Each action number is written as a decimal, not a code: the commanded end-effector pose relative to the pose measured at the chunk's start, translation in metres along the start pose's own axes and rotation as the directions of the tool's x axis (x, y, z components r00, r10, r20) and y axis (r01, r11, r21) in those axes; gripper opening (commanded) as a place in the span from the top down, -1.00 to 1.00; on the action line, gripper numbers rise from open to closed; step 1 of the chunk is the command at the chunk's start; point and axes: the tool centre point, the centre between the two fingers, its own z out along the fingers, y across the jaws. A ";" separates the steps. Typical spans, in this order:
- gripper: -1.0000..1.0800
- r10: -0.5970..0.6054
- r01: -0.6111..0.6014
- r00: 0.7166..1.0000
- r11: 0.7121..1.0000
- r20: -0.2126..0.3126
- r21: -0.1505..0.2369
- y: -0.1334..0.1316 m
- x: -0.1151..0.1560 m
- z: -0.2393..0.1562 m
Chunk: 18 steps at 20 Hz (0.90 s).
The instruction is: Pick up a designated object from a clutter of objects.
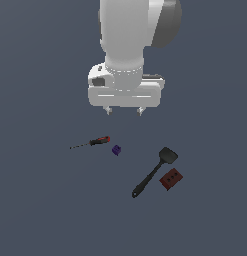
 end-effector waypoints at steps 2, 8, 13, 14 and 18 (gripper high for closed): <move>-0.92 -0.002 0.002 1.000 1.000 0.000 0.000 -0.001 0.000 0.000; -0.92 -0.065 0.065 0.998 0.998 0.017 0.005 -0.026 -0.003 0.012; -0.92 -0.070 0.070 0.997 0.998 0.018 0.006 -0.028 -0.004 0.014; -0.92 -0.068 0.068 0.997 0.998 0.018 0.006 -0.028 -0.004 0.014; -0.92 -0.046 0.046 0.999 0.999 0.018 0.007 -0.027 -0.002 0.023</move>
